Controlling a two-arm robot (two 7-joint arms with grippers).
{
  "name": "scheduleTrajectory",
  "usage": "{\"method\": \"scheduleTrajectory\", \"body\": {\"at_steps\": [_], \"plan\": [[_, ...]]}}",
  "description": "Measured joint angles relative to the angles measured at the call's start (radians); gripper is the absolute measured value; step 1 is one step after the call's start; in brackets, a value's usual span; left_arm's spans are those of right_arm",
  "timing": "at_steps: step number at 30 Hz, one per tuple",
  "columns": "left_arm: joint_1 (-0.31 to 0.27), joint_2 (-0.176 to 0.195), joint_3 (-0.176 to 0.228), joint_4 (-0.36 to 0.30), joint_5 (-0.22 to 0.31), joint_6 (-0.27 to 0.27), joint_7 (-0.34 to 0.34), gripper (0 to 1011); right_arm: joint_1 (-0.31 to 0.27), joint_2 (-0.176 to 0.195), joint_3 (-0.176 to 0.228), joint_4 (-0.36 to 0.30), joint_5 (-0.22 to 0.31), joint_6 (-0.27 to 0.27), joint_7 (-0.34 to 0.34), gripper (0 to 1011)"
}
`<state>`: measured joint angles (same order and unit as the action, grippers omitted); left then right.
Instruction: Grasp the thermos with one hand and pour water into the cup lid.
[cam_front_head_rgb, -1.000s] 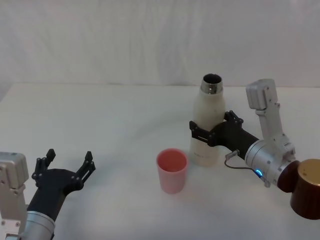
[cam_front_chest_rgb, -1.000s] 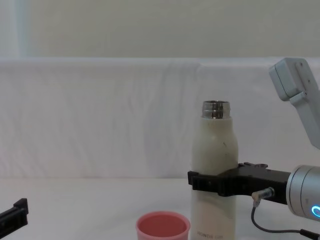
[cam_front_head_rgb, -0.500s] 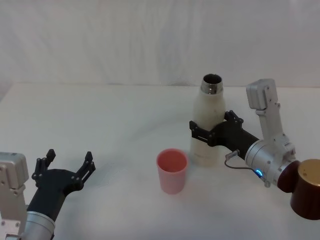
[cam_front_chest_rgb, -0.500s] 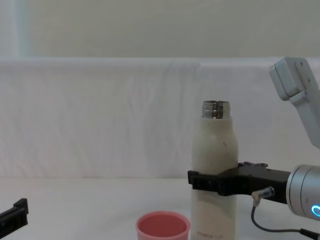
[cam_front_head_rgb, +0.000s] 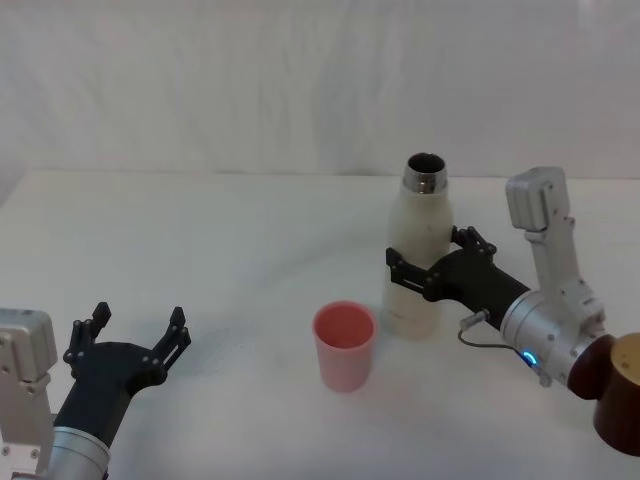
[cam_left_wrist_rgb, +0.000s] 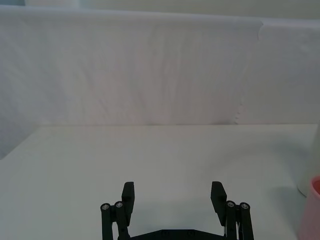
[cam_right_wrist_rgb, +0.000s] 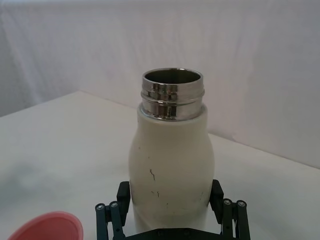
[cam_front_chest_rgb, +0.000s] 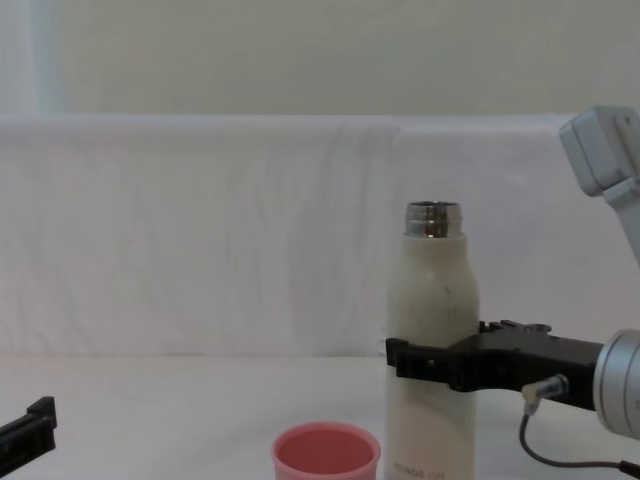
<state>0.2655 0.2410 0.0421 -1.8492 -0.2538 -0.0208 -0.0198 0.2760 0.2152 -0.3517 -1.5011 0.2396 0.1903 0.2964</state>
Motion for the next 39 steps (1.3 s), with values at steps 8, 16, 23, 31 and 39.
{"method": "scheduleTrajectory", "body": {"at_steps": [8, 16, 23, 31, 39], "plan": [[0.0, 0.0, 0.0, 0.0, 0.0, 0.0, 0.0, 1001, -0.016, 0.014, 0.007, -0.015, 0.01, -0.002, -0.005, 1001], [0.0, 0.0, 0.0, 0.0, 0.0, 0.0, 0.0, 1001, -0.034, 0.026, 0.007, -0.032, 0.014, -0.003, -0.006, 1001], [0.0, 0.0, 0.0, 0.0, 0.0, 0.0, 0.0, 1001, -0.052, 0.035, 0.009, -0.056, 0.022, -0.004, -0.007, 1001], [0.0, 0.0, 0.0, 0.0, 0.0, 0.0, 0.0, 1001, -0.077, 0.048, 0.008, -0.092, 0.032, -0.001, -0.007, 1002], [0.0, 0.0, 0.0, 0.0, 0.0, 0.0, 0.0, 1001, -0.132, 0.071, 0.028, -0.148, 0.057, -0.001, -0.01, 1001]]}}
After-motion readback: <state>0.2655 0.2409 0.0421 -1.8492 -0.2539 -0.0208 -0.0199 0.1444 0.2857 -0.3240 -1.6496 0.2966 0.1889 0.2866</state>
